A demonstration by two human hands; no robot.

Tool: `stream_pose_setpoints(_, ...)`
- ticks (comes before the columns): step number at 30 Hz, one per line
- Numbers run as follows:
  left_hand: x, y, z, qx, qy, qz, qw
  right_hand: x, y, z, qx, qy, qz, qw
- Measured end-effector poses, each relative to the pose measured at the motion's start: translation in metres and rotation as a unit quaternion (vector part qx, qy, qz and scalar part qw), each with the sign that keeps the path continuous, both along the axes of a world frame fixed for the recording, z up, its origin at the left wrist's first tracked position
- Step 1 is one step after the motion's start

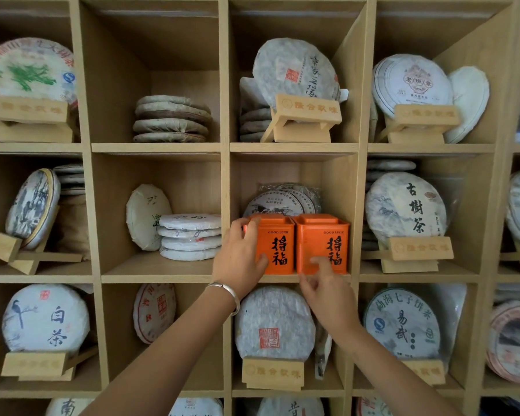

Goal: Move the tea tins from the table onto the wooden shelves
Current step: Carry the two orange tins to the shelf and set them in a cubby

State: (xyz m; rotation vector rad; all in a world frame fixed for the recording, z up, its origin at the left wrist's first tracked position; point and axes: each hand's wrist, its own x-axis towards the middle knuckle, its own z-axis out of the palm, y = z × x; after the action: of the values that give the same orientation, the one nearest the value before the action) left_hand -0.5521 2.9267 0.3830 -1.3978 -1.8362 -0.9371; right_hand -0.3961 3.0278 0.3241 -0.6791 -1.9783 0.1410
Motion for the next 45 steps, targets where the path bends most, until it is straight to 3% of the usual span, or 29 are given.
stream_pose_setpoints(4,0.011,0.011,0.014,-0.02,0.059,-0.069,0.996,0.033,0.016,-0.001,-0.021,-0.003,-0.058,0.998)
stream_pose_setpoints(8,0.011,0.026,0.015,-0.081,0.134,-0.023,0.987,0.052,0.026,-0.003,-0.012,-0.003,-0.079,0.997)
stream_pose_setpoints(13,0.011,0.037,0.008,-0.121,0.158,0.013,0.98,0.057,0.031,-0.004,-0.006,-0.005,-0.074,0.997)
stream_pose_setpoints(45,0.032,0.053,0.011,-0.087,0.087,0.004,0.992,0.04,0.039,-0.009,-0.04,0.025,-0.042,0.998)
